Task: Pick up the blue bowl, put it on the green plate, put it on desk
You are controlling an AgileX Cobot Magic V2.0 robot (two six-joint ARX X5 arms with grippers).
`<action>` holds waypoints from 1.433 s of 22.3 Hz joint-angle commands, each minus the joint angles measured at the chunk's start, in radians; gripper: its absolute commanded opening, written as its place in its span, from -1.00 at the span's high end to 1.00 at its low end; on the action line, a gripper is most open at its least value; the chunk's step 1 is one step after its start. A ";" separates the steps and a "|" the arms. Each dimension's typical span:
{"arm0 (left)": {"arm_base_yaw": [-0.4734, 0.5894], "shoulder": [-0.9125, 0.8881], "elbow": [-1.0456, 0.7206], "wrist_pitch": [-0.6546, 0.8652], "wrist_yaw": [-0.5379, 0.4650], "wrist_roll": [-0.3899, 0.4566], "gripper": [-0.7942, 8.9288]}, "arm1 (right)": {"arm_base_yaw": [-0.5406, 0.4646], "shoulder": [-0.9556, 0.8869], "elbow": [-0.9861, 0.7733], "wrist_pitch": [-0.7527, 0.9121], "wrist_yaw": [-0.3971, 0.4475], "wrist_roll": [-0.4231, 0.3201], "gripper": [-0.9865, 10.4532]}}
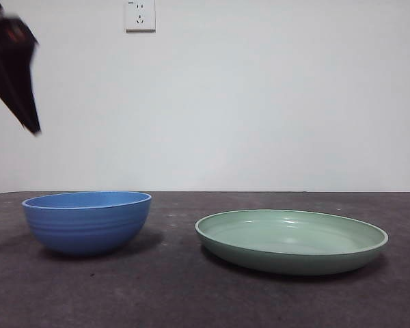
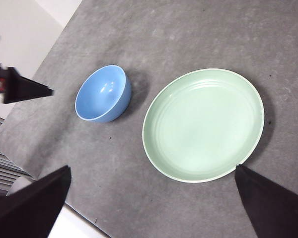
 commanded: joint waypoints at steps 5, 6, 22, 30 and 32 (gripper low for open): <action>-0.045 0.195 0.021 0.147 -0.034 0.013 -0.37 | 0.003 0.004 0.020 0.004 -0.003 -0.005 -0.18; -0.046 0.222 0.021 0.170 -0.050 0.008 -0.38 | 0.003 0.004 0.020 0.004 -0.003 -0.005 -0.18; -0.050 0.333 0.024 0.232 -0.056 -0.025 0.81 | 0.003 0.004 0.020 0.005 -0.002 -0.005 -0.18; -0.116 0.333 0.176 0.078 -0.056 -0.071 0.81 | 0.003 0.004 0.020 0.005 -0.002 -0.005 -0.18; -0.165 0.341 0.278 -0.005 -0.056 -0.100 0.81 | 0.003 0.004 0.020 0.005 -0.001 -0.005 -0.18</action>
